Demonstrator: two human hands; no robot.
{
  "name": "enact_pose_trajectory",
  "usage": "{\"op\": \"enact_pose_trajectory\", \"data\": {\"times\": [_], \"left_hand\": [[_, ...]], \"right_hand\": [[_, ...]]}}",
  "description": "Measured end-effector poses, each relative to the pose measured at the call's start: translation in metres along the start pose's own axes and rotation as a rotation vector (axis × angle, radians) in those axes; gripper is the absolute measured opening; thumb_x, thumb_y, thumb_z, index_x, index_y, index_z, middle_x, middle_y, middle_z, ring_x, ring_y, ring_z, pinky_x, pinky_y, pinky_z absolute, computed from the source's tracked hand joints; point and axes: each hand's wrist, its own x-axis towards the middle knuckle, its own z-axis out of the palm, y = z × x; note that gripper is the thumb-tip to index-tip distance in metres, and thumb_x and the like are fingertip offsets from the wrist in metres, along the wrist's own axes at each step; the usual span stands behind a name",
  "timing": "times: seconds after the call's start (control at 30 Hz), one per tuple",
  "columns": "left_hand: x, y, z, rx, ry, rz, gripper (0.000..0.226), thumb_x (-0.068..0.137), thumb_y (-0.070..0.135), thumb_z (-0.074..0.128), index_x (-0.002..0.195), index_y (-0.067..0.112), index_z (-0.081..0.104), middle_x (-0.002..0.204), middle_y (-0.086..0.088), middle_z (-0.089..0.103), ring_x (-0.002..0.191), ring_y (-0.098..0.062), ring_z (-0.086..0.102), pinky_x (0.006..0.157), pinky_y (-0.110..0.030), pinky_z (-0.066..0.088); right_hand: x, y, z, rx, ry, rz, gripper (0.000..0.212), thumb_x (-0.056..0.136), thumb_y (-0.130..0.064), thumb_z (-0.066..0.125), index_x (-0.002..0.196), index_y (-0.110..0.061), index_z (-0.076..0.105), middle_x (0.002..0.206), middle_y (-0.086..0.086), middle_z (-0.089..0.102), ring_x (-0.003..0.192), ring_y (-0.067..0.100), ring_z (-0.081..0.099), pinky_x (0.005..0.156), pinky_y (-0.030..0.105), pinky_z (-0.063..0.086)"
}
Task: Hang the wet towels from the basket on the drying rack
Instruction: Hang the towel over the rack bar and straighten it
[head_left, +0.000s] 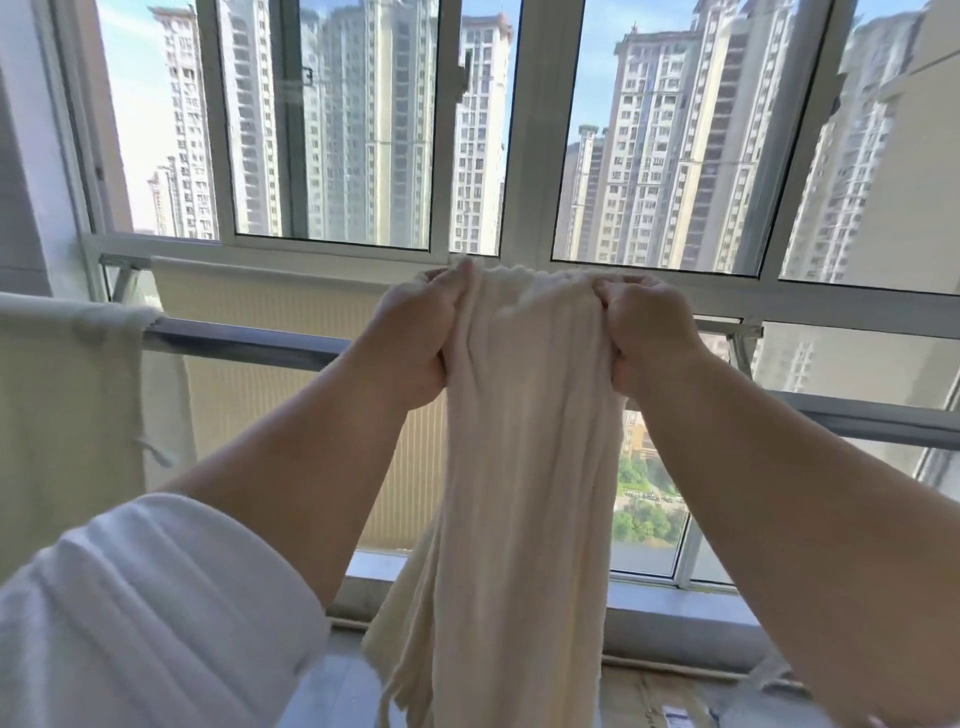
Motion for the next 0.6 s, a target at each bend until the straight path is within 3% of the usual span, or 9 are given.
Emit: {"op": "enact_pose_trajectory", "data": {"times": [0.07,0.13,0.27,0.37,0.47,0.6], "left_hand": [[-0.006,-0.005,0.018,0.145,-0.145,-0.035,0.031,0.091,0.020,0.058,0.119,0.008,0.056,0.110,-0.013,0.068,0.096,-0.025,0.067,0.082,-0.035,0.056],[-0.010,-0.010,0.035,0.233,-0.189,-0.039,0.023,0.089,0.005,0.059,0.109,0.016,0.056,0.101,-0.010,0.068,0.083,-0.021,0.068,0.075,-0.032,0.057],[-0.001,-0.018,0.054,0.186,-0.031,0.086,0.018,0.088,-0.003,0.048,0.094,0.009,0.060,0.077,-0.010,0.059,0.065,-0.020,0.059,0.059,-0.030,0.052],[0.009,-0.025,0.059,0.150,0.058,0.124,0.021,0.090,0.002,0.044,0.080,0.012,0.060,0.081,-0.011,0.050,0.074,-0.024,0.049,0.069,-0.037,0.042],[0.017,-0.029,0.059,0.170,0.201,0.145,0.021,0.089,0.010,0.047,0.083,0.016,0.066,0.089,-0.012,0.058,0.082,-0.027,0.057,0.075,-0.042,0.049],[0.023,-0.011,0.042,0.305,0.547,0.286,0.024,0.089,0.008,0.042,0.085,0.020,0.062,0.084,-0.003,0.062,0.089,-0.022,0.061,0.073,-0.032,0.049]], "right_hand": [[0.003,-0.003,-0.015,-0.031,0.015,-0.019,0.026,0.074,-0.022,0.060,0.097,-0.013,0.068,0.099,0.011,0.071,0.096,0.032,0.067,0.087,0.049,0.056],[0.006,-0.007,-0.028,-0.090,0.062,-0.066,0.006,0.080,-0.017,0.060,0.082,-0.018,0.065,0.089,0.006,0.069,0.091,0.028,0.066,0.084,0.042,0.055],[0.014,-0.017,-0.059,-0.226,0.167,-0.185,0.016,0.081,-0.011,0.058,0.070,-0.022,0.058,0.080,0.000,0.065,0.080,0.020,0.061,0.076,0.036,0.053],[0.019,-0.018,-0.077,-0.289,0.189,-0.208,0.016,0.079,-0.011,0.059,0.068,-0.022,0.056,0.079,0.000,0.064,0.079,0.020,0.060,0.073,0.036,0.053],[0.019,-0.015,-0.087,-0.386,0.146,-0.213,0.016,0.081,-0.019,0.063,0.067,-0.022,0.055,0.073,-0.002,0.060,0.071,0.016,0.056,0.064,0.027,0.046],[0.019,-0.019,-0.099,-0.431,0.141,-0.214,0.006,0.079,-0.021,0.068,0.079,-0.019,0.062,0.073,-0.002,0.061,0.077,0.020,0.060,0.070,0.030,0.048]]}}
